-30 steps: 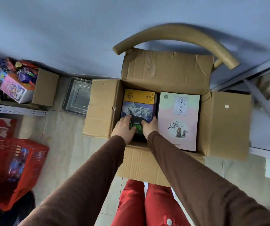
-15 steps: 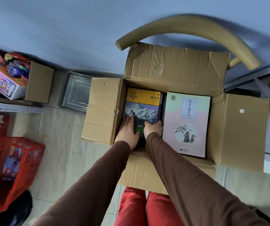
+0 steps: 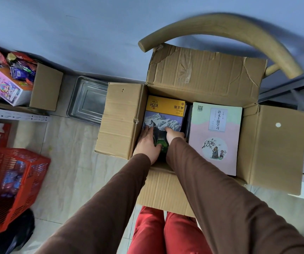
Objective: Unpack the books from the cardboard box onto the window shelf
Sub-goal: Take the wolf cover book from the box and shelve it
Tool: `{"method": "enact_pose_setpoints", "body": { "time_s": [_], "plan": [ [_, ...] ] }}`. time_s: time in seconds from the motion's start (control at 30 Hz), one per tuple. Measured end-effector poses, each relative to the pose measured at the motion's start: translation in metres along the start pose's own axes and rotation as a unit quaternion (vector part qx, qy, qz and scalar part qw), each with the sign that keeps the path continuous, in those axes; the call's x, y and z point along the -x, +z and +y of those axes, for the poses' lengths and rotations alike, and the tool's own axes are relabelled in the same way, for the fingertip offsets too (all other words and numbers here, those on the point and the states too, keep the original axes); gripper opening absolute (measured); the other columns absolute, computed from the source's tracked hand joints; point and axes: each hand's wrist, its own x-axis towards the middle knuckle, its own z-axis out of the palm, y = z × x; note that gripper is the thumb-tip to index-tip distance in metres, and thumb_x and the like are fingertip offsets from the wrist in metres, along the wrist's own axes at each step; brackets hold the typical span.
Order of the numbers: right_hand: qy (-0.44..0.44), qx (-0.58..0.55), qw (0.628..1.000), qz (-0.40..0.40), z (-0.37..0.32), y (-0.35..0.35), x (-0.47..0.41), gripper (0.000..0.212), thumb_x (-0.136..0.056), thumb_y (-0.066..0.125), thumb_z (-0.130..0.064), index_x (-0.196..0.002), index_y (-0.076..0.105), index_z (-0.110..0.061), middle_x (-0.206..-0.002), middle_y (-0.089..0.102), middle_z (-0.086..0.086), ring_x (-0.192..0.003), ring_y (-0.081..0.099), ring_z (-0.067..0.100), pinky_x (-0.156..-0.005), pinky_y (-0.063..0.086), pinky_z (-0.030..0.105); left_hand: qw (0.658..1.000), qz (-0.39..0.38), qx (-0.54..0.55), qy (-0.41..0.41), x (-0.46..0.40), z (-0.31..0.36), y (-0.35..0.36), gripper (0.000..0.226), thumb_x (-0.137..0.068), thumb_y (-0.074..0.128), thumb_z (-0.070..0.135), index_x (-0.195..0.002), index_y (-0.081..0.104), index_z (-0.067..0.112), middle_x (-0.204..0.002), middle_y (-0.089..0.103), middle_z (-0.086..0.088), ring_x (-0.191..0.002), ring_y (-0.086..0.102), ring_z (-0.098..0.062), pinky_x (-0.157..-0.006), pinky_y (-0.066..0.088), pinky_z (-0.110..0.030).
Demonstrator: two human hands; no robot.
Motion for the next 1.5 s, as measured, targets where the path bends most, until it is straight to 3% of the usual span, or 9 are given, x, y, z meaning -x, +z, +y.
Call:
{"method": "enact_pose_setpoints", "body": {
  "time_s": [0.3, 0.47, 0.63, 0.77, 0.9, 0.97, 1.07, 1.2, 1.5],
  "plan": [
    [-0.057, -0.112, 0.991, -0.036, 0.019, -0.004, -0.004, 0.077, -0.084, 0.072, -0.029, -0.149, 0.037, -0.006, -0.147, 0.05, 0.015, -0.13, 0.052, 0.034, -0.11, 0.042, 0.045, 1.0, -0.001, -0.001, -0.001, 0.001, 0.001, 0.001, 0.08, -0.096, 0.059, 0.023, -0.161, 0.015, 0.012, -0.171, 0.008, -0.007, -0.158, 0.007, -0.02, -0.127, 0.012, -0.032],
    [-0.11, -0.181, 0.977, -0.021, 0.032, -0.005, 0.009, 0.059, -0.081, 0.078, -0.026, -0.128, 0.046, -0.012, -0.117, 0.06, 0.008, -0.093, 0.056, 0.022, -0.086, 0.043, 0.031, 1.0, 0.001, 0.007, -0.003, 0.0, 0.002, -0.001, 0.079, -0.096, 0.059, 0.021, -0.161, 0.015, 0.01, -0.171, 0.008, -0.009, -0.158, 0.007, -0.02, -0.127, 0.01, -0.03],
    [-0.178, -0.153, 0.969, -0.074, 0.035, -0.014, 0.014, 0.068, -0.08, 0.081, -0.027, -0.129, 0.038, -0.012, -0.117, 0.059, 0.006, -0.102, 0.06, 0.02, -0.091, 0.047, 0.03, 0.999, 0.016, 0.036, -0.006, 0.004, 0.003, -0.004, 0.078, -0.096, 0.059, 0.021, -0.161, 0.018, 0.012, -0.17, 0.014, -0.008, -0.156, 0.017, -0.021, -0.124, 0.017, -0.03],
    [-0.205, -0.166, 0.957, -0.124, 0.037, -0.038, 0.015, 0.063, -0.08, 0.082, -0.02, -0.131, 0.044, -0.015, -0.114, 0.067, 0.002, -0.099, 0.067, 0.014, -0.085, 0.052, 0.024, 0.989, 0.082, 0.124, 0.002, 0.012, 0.007, -0.006, 0.074, -0.096, 0.061, 0.03, -0.159, 0.025, 0.013, -0.163, 0.035, -0.008, -0.148, 0.035, -0.023, -0.115, 0.027, -0.026],
    [-0.191, -0.158, 0.956, -0.158, 0.045, -0.078, 0.024, 0.053, -0.079, 0.082, -0.02, -0.124, 0.054, -0.015, -0.119, 0.069, 0.007, -0.106, 0.068, 0.02, -0.098, 0.052, 0.038, 0.963, 0.116, 0.238, -0.038, 0.021, 0.014, -0.012, 0.076, -0.094, 0.065, 0.036, -0.158, 0.028, 0.014, -0.157, 0.043, -0.008, -0.143, 0.043, -0.022, -0.113, 0.029, -0.024],
    [-0.182, -0.169, 0.95, -0.187, 0.048, -0.1, 0.035, 0.045, -0.079, 0.082, -0.021, -0.117, 0.058, -0.021, -0.121, 0.071, 0.006, -0.109, 0.068, 0.022, -0.09, 0.055, 0.039, 0.926, 0.05, 0.357, -0.109, 0.028, 0.019, -0.017, 0.08, -0.091, 0.07, 0.038, -0.156, 0.031, 0.012, -0.152, 0.05, -0.012, -0.135, 0.053, -0.028, -0.115, 0.039, -0.035],
    [-0.191, -0.178, 0.937, -0.232, 0.045, -0.121, 0.065, 0.042, -0.079, 0.082, -0.021, -0.114, 0.059, -0.027, -0.121, 0.073, 0.005, -0.111, 0.069, 0.027, -0.084, 0.057, 0.041, 0.844, -0.069, 0.516, -0.127, 0.05, 0.034, -0.031, 0.062, -0.089, 0.073, 0.035, -0.139, 0.054, 0.004, -0.128, 0.068, -0.024, -0.111, 0.069, -0.04, -0.094, 0.058, -0.048],
    [-0.26, -0.154, 0.921, -0.247, 0.029, -0.131, 0.119, 0.044, -0.081, 0.081, -0.018, -0.116, 0.055, -0.023, -0.123, 0.07, 0.011, -0.113, 0.068, 0.033, -0.098, 0.053, 0.055, 0.837, -0.006, 0.542, -0.068, 0.092, 0.05, -0.061, 0.044, -0.087, 0.075, 0.02, -0.126, 0.064, 0.002, -0.119, 0.071, -0.028, -0.096, 0.07, -0.04, -0.089, 0.059, -0.05],
    [-0.422, -0.002, 0.845, -0.33, 0.016, -0.081, 0.292, 0.053, -0.083, 0.079, -0.032, -0.128, 0.053, -0.02, -0.124, 0.068, 0.002, -0.113, 0.067, 0.021, -0.096, 0.054, 0.039, 0.781, 0.168, 0.601, 0.023, 0.244, -0.002, -0.162, 0.027, -0.086, 0.076, 0.021, -0.111, 0.071, 0.013, -0.102, 0.079, -0.013, -0.078, 0.075, -0.027, -0.07, 0.063, -0.035]
  ]
}}
